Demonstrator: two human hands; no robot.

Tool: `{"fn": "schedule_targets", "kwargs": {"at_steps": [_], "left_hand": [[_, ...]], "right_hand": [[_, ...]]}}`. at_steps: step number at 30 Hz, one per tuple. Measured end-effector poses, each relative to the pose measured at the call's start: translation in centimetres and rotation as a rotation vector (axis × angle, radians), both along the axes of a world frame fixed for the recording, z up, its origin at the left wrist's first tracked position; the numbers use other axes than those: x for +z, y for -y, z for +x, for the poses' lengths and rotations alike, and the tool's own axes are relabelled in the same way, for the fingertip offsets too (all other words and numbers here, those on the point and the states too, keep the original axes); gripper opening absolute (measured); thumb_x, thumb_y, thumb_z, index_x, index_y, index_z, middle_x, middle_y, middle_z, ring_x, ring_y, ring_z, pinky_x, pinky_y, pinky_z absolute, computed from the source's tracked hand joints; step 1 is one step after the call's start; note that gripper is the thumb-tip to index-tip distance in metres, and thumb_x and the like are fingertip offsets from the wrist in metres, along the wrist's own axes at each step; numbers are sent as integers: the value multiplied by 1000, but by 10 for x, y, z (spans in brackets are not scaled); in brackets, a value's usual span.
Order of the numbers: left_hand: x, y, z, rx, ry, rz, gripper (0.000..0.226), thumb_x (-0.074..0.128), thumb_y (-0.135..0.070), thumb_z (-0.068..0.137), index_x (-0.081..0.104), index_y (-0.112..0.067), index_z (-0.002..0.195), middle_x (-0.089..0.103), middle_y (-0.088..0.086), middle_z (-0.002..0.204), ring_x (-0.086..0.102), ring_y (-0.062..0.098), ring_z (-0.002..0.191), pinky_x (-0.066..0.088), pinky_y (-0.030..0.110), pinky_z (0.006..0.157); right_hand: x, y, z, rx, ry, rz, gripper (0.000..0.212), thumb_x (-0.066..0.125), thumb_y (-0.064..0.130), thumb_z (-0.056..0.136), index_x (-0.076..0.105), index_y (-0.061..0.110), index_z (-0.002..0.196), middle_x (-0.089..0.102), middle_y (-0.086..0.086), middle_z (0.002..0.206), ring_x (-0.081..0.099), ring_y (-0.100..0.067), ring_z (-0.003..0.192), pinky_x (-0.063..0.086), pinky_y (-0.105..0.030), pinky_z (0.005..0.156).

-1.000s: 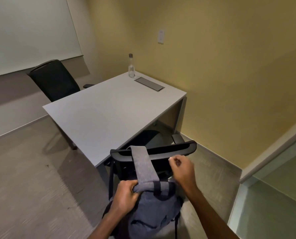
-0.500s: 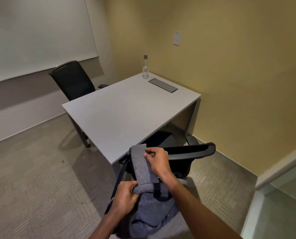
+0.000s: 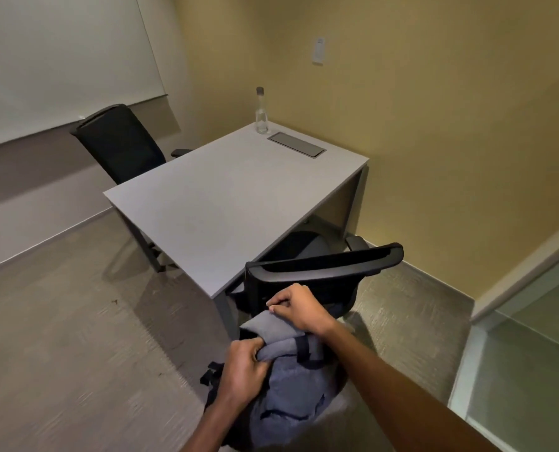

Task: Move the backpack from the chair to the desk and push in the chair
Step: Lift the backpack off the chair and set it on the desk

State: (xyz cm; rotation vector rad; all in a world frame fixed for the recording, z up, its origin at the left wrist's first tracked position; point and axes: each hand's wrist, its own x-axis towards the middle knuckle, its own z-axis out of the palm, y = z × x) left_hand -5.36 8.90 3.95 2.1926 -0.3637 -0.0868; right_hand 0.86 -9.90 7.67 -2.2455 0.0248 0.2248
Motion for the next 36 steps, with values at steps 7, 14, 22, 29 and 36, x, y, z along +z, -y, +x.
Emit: {"fn": "schedule_targets", "kwargs": {"at_steps": [7, 14, 22, 29, 36], "left_hand": [[10, 27, -12, -14, -32, 17, 53, 71, 2, 84, 47, -32, 51, 50, -19, 44, 47, -4, 44, 31, 12, 45], [50, 71, -18, -155, -20, -32, 34, 73, -3, 88, 59, -6, 56, 54, -1, 48, 44, 4, 51, 44, 44, 44], [138, 144, 0, -477, 72, -250, 39, 73, -3, 89, 62, -19, 56, 58, -16, 51, 49, -7, 51, 37, 19, 45], [203, 250, 24, -622, 207, -336, 16, 75, -11, 90, 78, -3, 76, 76, 0, 68, 69, 4, 61, 55, 38, 53], [237, 374, 73, -620, 244, -457, 15, 78, -22, 90, 84, -8, 90, 80, 3, 77, 77, 14, 79, 57, 44, 60]], "right_hand": [[-5, 99, -79, -228, 30, 81, 16, 75, 28, 95, 83, 17, 104, 82, 2, 96, 76, -10, 90, 61, -30, 83], [-20, 177, -203, -310, -83, 328, 73, 88, 29, 83, 53, 36, 146, 61, 15, 145, 56, 1, 134, 47, -25, 113], [34, 210, -246, -597, 257, 357, 51, 88, 29, 79, 70, 35, 126, 76, 7, 124, 71, -12, 117, 59, -24, 94], [106, 260, -241, -1002, 677, 292, 21, 75, 13, 89, 77, 31, 100, 81, 1, 96, 77, -22, 97, 62, -29, 77], [167, 359, -205, -1156, 794, 65, 11, 75, 18, 94, 74, 8, 98, 76, -16, 92, 76, -30, 92, 60, -58, 74]]}}
